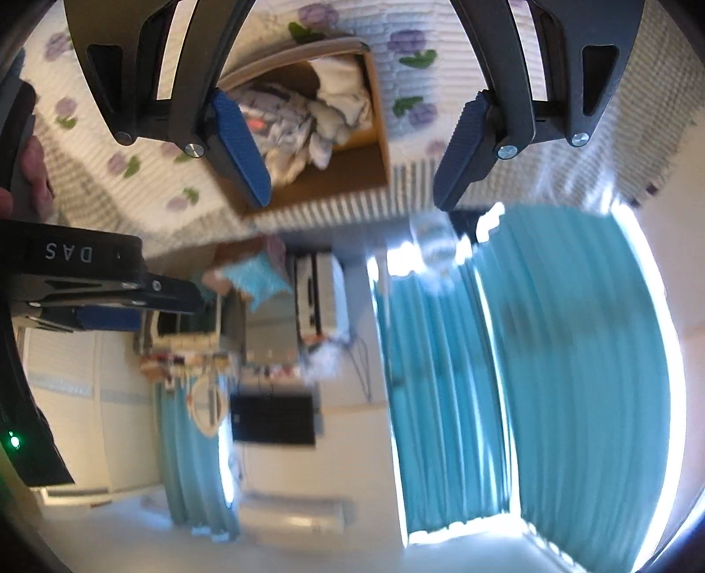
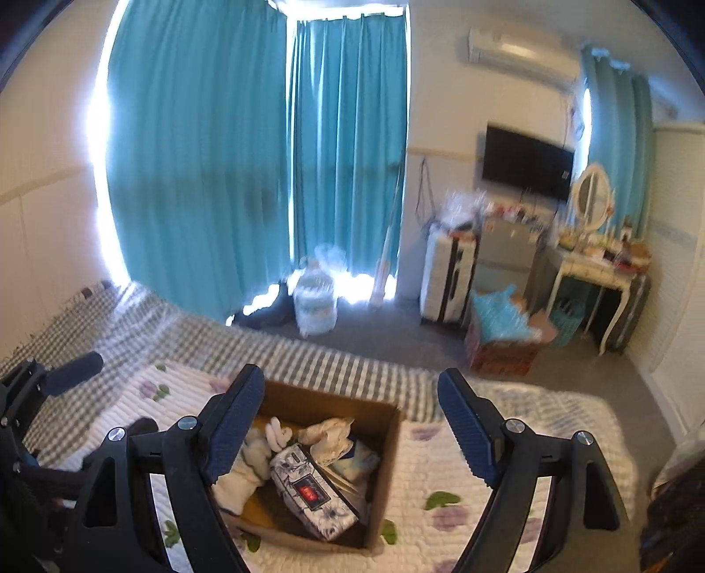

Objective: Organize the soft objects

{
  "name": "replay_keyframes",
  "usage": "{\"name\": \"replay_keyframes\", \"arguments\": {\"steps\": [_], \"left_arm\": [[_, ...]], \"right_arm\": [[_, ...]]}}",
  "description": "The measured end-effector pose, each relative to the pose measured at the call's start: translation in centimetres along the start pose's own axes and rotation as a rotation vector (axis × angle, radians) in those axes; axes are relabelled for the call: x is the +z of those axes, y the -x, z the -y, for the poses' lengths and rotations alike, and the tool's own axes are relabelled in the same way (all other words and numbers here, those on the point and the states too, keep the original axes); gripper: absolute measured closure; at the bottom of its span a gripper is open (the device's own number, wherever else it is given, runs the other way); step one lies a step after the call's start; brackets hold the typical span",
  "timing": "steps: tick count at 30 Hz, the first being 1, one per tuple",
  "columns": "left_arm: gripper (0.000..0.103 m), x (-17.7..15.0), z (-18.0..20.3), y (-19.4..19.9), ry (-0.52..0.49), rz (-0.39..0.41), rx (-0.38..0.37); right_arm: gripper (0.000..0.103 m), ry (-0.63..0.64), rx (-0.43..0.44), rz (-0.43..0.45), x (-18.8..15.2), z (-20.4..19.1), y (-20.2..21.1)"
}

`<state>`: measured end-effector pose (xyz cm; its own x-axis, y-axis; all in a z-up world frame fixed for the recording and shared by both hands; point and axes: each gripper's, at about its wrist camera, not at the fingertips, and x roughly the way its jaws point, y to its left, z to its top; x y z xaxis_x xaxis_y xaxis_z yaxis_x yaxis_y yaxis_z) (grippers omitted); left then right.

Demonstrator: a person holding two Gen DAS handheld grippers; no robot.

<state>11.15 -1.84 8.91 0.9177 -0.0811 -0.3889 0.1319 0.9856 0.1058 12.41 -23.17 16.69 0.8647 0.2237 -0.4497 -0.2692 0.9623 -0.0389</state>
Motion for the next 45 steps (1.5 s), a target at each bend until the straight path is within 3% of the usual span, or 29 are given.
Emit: {"name": "replay_keyframes", "arguments": {"steps": [4,6,8,13,19,26,30,45], "left_arm": [[0.005,1.7,-0.4,5.8,0.006,0.123,0.023],[0.004,1.8,-0.5,8.6,0.007,0.171,0.050],[0.001,1.6,-0.8,10.3,0.017,0.202,0.059],[0.000,-0.6,-1.4,12.7,0.071,0.255,0.062],[0.000,-5.3,-0.9,11.4,0.093,0.260,0.101],[0.000,-10.2,-1.5,5.0,0.110,0.166,0.145],[0.000,-11.2,-1.7,3.8,0.121,0.124,0.135],[0.000,-11.9,-1.6,4.4,0.132,0.102,0.114]], "right_arm": [[0.013,-0.013,-0.004,0.092,1.3,-0.3,6.8],[0.000,-0.024,-0.003,0.151,1.2,-0.4,10.3],[0.000,-0.021,-0.019,0.210,0.4,-0.8,13.5],[0.000,-0.004,-0.038,0.281,-2.8,-1.5,16.6],[0.000,-0.047,-0.021,0.274,-8.8,-2.3,12.9],[0.000,-0.068,-0.039,0.118,-14.6,-2.4,4.3],[0.000,-0.067,-0.040,0.111,-15.1,-2.5,3.3],[0.000,-0.054,-0.052,0.100,-15.1,-3.4,3.4]]}}
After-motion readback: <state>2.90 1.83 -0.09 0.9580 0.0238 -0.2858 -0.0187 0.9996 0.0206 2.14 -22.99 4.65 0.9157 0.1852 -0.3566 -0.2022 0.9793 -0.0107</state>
